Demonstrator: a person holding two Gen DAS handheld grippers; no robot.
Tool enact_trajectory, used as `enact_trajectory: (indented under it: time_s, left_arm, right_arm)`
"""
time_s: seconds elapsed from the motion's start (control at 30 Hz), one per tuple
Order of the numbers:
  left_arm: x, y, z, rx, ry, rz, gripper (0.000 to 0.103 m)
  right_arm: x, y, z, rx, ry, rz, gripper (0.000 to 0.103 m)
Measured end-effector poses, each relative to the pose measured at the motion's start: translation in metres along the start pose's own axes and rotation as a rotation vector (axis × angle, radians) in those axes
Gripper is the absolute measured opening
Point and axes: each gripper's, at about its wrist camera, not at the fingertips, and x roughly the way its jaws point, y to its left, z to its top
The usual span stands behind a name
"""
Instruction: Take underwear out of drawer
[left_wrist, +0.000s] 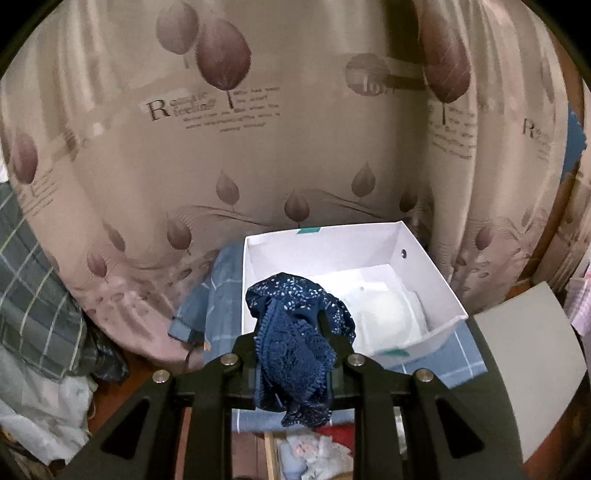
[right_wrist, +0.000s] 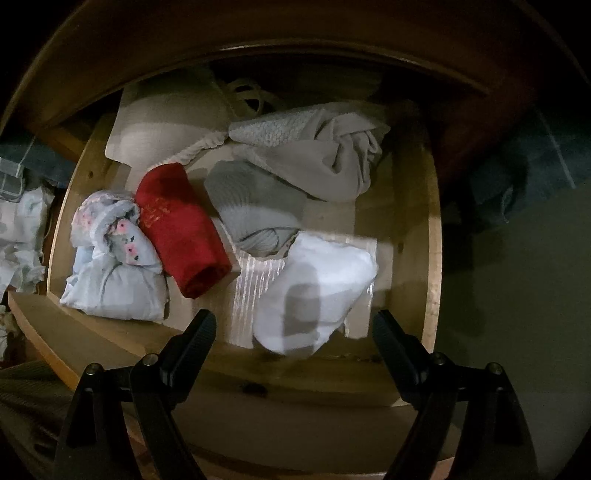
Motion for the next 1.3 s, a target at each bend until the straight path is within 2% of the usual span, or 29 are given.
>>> enact_trajectory:
  time_s: [0.07, 0.17, 0.23, 0.37, 0.47, 0.57, 0.83, 0.93, 1.0, 1.07, 1.13, 1.3]
  left_arm:
    - [0.021, -0.003, 0.012, 0.008, 0.020, 0.021, 0.023]
    - [0.060, -0.006, 0.021, 0.006, 0.090, 0.039, 0.023]
    - [0.081, -0.007, 0.023, 0.010, 0.125, 0.032, 0.023]
    - [0.124, -0.009, 0.018, -0.016, 0.190, 0.032, 0.023]
    - [0.155, -0.012, 0.006, -0.014, 0.246, 0.061, 0.023]
    - [0.171, -0.013, -0.007, -0.006, 0.280, 0.084, 0.023]
    - [0.185, -0.009, -0.014, -0.026, 0.310, 0.041, 0.026]
    - [0.184, -0.013, -0.017, -0.008, 0.306, 0.067, 0.033]
    - [0.184, -0.011, -0.019, -0.018, 0.307, 0.064, 0.034]
    - [0.185, -0.010, -0.020, -0.028, 0.314, 0.053, 0.041]
    - [0.182, -0.007, -0.020, -0.042, 0.317, 0.056, 0.044]
    - [0.153, -0.006, -0.017, -0.020, 0.244, 0.065, 0.044]
  right_arm:
    - [0.000, -0.002, 0.000, 0.009, 0.006, 0.014, 0.084]
    - [-0.001, -0.010, -0.002, 0.031, 0.024, 0.035, 0.084]
    - [-0.002, -0.013, -0.002, 0.040, 0.022, 0.044, 0.084]
    - [0.002, -0.013, -0.002, 0.046, 0.043, 0.070, 0.084]
    - [0.007, -0.016, -0.004, 0.051, 0.075, 0.083, 0.084]
    - [0.006, -0.016, -0.003, 0.044, 0.069, 0.075, 0.084]
    - [0.008, -0.012, -0.004, 0.036, 0.067, 0.070, 0.084]
    - [0.010, -0.011, -0.003, 0.037, 0.072, 0.071, 0.084]
    - [0.012, -0.010, -0.002, 0.050, 0.071, 0.071, 0.084]
    - [0.011, -0.011, -0.001, 0.057, 0.063, 0.073, 0.084]
    - [0.011, -0.012, 0.000, 0.057, 0.063, 0.071, 0.084]
    - [0.014, -0.009, 0.003, 0.059, 0.067, 0.067, 0.084]
